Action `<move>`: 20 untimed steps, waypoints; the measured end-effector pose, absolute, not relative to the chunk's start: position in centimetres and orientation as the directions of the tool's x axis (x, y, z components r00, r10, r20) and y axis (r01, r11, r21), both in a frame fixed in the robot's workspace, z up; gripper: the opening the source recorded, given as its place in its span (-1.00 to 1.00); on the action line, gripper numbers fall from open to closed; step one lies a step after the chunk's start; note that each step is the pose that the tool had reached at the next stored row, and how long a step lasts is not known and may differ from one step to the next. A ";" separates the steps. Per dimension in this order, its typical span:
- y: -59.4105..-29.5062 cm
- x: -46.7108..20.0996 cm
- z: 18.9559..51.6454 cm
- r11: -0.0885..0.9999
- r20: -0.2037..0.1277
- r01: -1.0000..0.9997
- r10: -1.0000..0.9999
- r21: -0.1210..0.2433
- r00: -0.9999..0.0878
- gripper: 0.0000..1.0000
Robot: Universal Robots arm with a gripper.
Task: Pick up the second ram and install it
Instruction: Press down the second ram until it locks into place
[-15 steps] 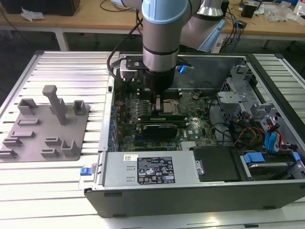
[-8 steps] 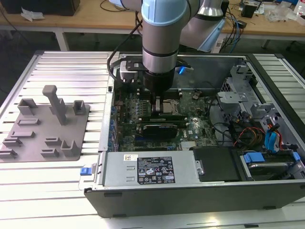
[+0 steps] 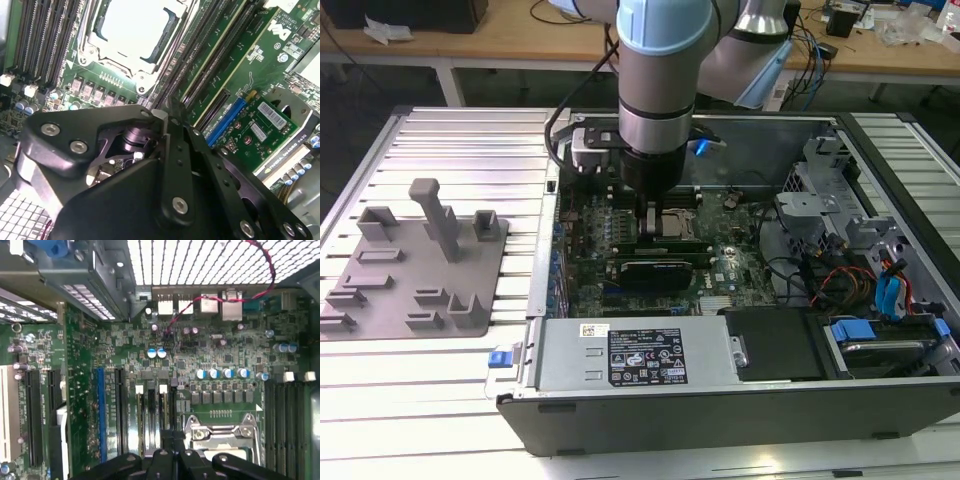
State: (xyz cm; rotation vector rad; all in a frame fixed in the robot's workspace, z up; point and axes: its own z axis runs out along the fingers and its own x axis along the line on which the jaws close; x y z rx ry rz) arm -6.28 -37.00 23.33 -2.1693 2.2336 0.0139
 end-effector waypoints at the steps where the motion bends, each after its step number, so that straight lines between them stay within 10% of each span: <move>1: -37.0 -6.3 23.8 0.029 -0.025 -0.999 -0.999 -0.012 -0.029 -0.84; 20: -37.0 -3.0 25.3 0.029 -0.025 -0.999 -0.999 -0.012 -0.029 -0.84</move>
